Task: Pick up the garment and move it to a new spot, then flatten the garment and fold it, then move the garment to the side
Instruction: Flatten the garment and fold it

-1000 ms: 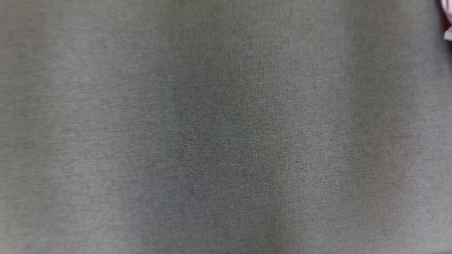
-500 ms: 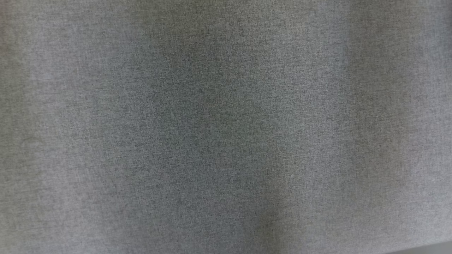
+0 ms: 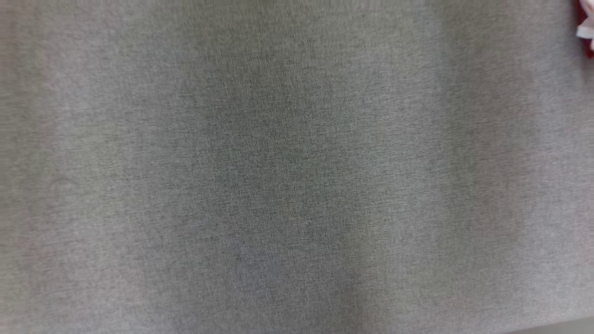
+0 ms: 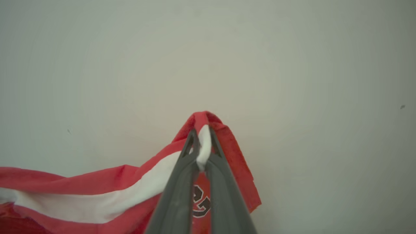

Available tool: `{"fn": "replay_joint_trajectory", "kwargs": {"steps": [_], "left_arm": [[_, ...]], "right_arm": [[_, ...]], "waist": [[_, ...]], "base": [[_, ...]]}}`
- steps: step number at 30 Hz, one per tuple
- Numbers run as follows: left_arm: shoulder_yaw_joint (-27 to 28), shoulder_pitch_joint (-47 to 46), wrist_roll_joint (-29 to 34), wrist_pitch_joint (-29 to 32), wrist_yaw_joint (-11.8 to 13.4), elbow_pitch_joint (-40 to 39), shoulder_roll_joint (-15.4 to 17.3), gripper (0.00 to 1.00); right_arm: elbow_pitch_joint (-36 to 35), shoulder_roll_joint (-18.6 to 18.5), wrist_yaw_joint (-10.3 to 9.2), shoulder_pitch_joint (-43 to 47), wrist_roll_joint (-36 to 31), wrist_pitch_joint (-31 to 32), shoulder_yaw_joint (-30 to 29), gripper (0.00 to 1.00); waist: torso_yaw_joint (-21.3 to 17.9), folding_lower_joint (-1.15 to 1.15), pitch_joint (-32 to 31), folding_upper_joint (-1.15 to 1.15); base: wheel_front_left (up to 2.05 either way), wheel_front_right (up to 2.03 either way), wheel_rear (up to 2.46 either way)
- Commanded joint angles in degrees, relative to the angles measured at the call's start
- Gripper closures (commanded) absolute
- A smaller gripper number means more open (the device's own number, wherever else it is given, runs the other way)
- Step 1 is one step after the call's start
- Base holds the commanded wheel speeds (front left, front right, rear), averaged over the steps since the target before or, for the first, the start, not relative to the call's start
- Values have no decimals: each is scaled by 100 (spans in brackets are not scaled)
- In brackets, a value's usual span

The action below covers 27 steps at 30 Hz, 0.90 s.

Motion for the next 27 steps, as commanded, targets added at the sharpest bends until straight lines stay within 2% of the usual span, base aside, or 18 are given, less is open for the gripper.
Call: {"fn": "replay_joint_trajectory", "kwargs": {"steps": [1,5,10,14,15,20,21,27], "left_arm": [[-34,221,-73,-78,7,-80,94,100],[-195,1019,-205,-311,7,-536,334,100],[-96,2223,-235,-449,51,-1084,547,100],[144,3274,0,-465,318,-1703,652,100],[263,3966,138,-460,438,-2046,615,100],[651,5509,613,-462,754,-2785,581,100],[851,6098,730,-462,831,-3021,552,100],[1074,7681,1117,-456,879,-3386,558,100]], "right_arm": [[-85,4,-13,232,80,-11,68,100],[-676,-96,-13,1095,545,17,337,100],[-1525,-370,-13,2470,1121,136,683,100],[-2066,-570,-13,3609,1414,107,894,100],[-2331,-680,-13,4187,1550,56,938,100],[-2925,-949,-13,5646,1816,-41,1029,100],[-3138,-1076,-13,6189,1896,-57,1033,100],[-3732,-1435,-13,7589,1981,69,934,100]], "waist": [[10,1,-210,0],[29,1,-521,0],[60,1,-963,0],[101,1,-1357,0],[132,1,-1539,0],[166,1,-1965,0],[155,1,-2103,0],[106,1,-2387,0]], "base": [[0,0,0],[0,0,0],[0,0,0],[0,0,0],[0,0,0],[0,0,0],[0,0,0],[0,0,0]]}}
